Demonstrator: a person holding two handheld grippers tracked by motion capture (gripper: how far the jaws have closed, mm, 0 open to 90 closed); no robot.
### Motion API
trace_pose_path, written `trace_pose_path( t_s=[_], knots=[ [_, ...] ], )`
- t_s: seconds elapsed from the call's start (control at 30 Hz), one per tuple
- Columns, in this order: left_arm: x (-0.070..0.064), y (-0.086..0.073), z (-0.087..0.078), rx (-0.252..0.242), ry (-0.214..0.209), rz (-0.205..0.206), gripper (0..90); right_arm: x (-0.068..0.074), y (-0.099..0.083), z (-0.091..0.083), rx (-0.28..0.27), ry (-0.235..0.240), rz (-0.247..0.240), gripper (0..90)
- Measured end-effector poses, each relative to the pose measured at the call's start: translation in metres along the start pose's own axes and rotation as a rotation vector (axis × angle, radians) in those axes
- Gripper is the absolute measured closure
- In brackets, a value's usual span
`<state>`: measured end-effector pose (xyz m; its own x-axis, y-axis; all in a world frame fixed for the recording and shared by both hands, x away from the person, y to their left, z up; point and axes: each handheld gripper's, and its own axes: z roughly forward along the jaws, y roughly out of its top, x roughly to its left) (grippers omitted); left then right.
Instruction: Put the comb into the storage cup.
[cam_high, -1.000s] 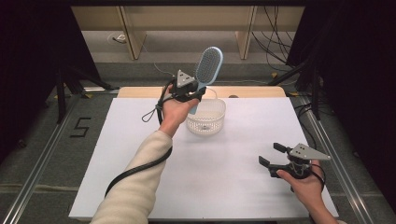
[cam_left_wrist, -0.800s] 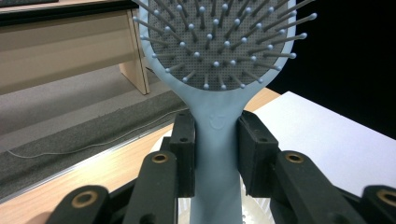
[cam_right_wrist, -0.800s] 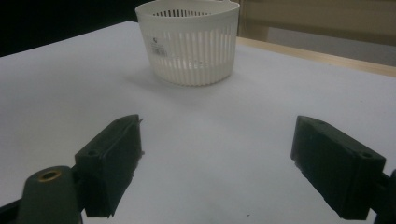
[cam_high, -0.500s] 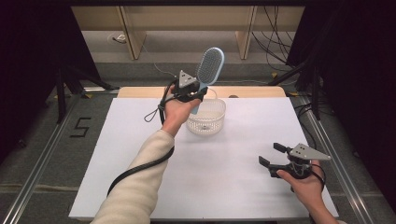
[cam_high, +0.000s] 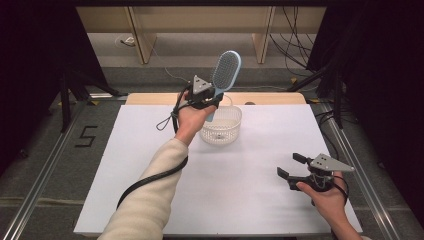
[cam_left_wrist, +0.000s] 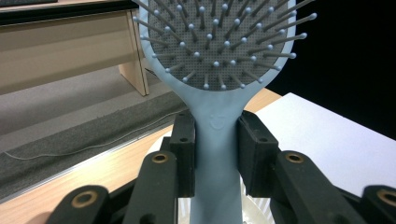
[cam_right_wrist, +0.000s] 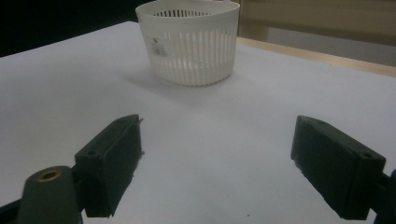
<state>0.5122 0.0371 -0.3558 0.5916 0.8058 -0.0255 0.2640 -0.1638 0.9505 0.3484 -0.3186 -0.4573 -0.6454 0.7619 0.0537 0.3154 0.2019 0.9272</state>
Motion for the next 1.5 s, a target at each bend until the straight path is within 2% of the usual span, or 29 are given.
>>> trace_pose_path(
  t_s=[1.5],
  knots=[
    [-0.004,-0.001,0.019,0.008,-0.018,0.013,69.5,-0.001,0.0,0.0,0.002,0.004,0.002,17.3]
  ],
)
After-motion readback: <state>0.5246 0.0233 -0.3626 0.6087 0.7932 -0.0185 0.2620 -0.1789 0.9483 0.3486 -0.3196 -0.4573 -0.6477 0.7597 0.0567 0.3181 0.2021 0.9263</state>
